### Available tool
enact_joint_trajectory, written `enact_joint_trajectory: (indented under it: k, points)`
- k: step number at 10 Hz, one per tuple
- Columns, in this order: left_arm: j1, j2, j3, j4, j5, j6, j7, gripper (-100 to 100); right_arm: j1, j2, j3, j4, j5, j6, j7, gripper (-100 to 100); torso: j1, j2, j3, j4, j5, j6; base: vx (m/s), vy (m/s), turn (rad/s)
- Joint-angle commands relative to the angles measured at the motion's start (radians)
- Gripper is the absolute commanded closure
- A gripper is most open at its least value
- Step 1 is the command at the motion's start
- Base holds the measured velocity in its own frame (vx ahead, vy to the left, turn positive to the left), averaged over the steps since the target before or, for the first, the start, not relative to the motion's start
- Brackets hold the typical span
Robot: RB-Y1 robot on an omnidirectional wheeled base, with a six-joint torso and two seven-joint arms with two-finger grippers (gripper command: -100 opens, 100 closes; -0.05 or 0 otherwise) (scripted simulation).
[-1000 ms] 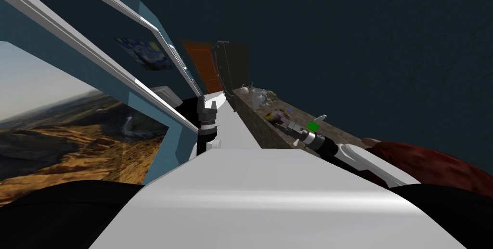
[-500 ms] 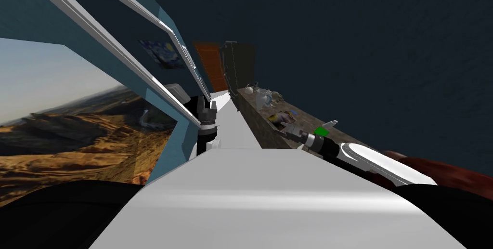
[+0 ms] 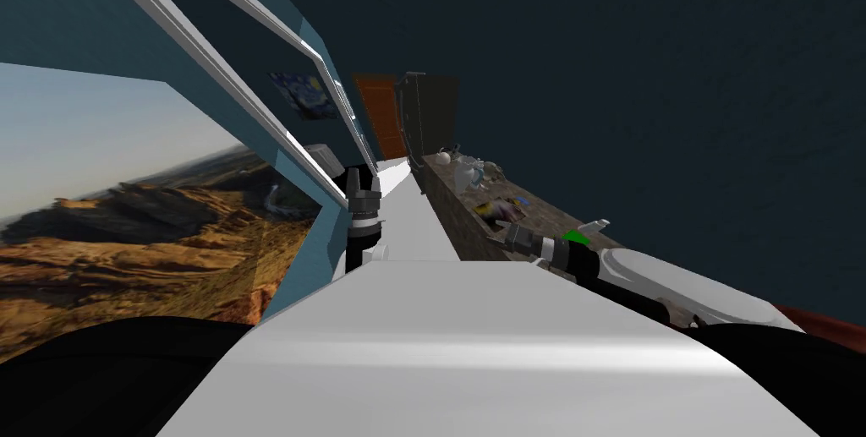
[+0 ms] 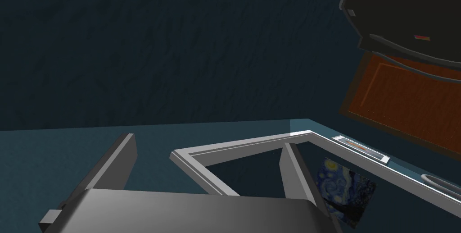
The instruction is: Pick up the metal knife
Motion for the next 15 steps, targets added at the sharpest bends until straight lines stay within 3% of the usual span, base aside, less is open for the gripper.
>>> enact_joint_trajectory:
  k: [1, 3, 6, 7, 8, 13, 14, 15]
  points:
    - [0.0, 0.0, 0.0, 0.0, 0.0, 0.0, 0.0, 0, 0.025, -0.05, 0.001, 0.016, 0.05, 0.004, 0.001, -100, 0.0, 0.0, 0.0, 0.0, 0.0, 0.0, -0.015, -0.035, 0.182]
    - [0.0, 0.0, 0.0, 0.0, 0.0, 0.0, 0.0, 0, 0.025, -0.087, 0.001, 0.016, 0.053, 0.004, 0.001, -100, 0.0, 0.0, 0.0, 0.0, 0.0, 0.0, -0.012, -0.021, 0.049]
    - [0.0, 0.0, 0.0, 0.0, 0.0, 0.0, 0.0, 0, 0.064, -0.19, 0.009, 0.051, 0.145, 0.009, 0.002, -100, 0.0, 0.001, 0.0, 0.0, 0.0, 0.0, -0.02, -0.03, 0.17]
    - [0.0, 0.0, 0.0, 0.0, 0.0, 0.0, 0.0, 0, 0.064, -0.207, 0.009, 0.051, 0.146, 0.009, 0.002, -100, 0.0, 0.001, 0.001, 0.0, 0.0, 0.0, -0.024, -0.039, 0.098]
    - [0.0, 0.0, 0.0, 0.0, 0.0, 0.0, 0.0, 0, 0.083, -0.235, 0.014, 0.07, 0.186, 0.011, 0.002, -100, 0.0, 0.001, 0.001, 0.0, 0.0, 0.0, -0.037, -0.044, 0.168]
    - [0.0, 0.0, 0.0, 0.0, 0.0, 0.0, 0.0, 0, 0.119, -0.371, 0.026, 0.111, 0.28, 0.013, 0.0, -100, 0.0, 0.002, 0.001, 0.0, 0.0, 0.0, -0.034, -0.039, 0.135]
    - [0.0, 0.0, 0.0, 0.0, 0.0, 0.0, 0.0, 0, 0.137, -0.398, 0.033, 0.131, 0.322, 0.013, -0.001, -100, 0.0, 0.001, 0.001, 0.001, 0.0, 0.0, -0.041, -0.039, 0.158]
    - [0.0, 0.0, 0.0, 0.0, 0.0, 0.0, 0.0, 0, 0.137, -0.42, 0.033, 0.131, 0.322, 0.013, -0.001, -100, 0.0, 0.002, 0.001, 0.0, 0.0, 0.0, -0.038, -0.037, 0.091]
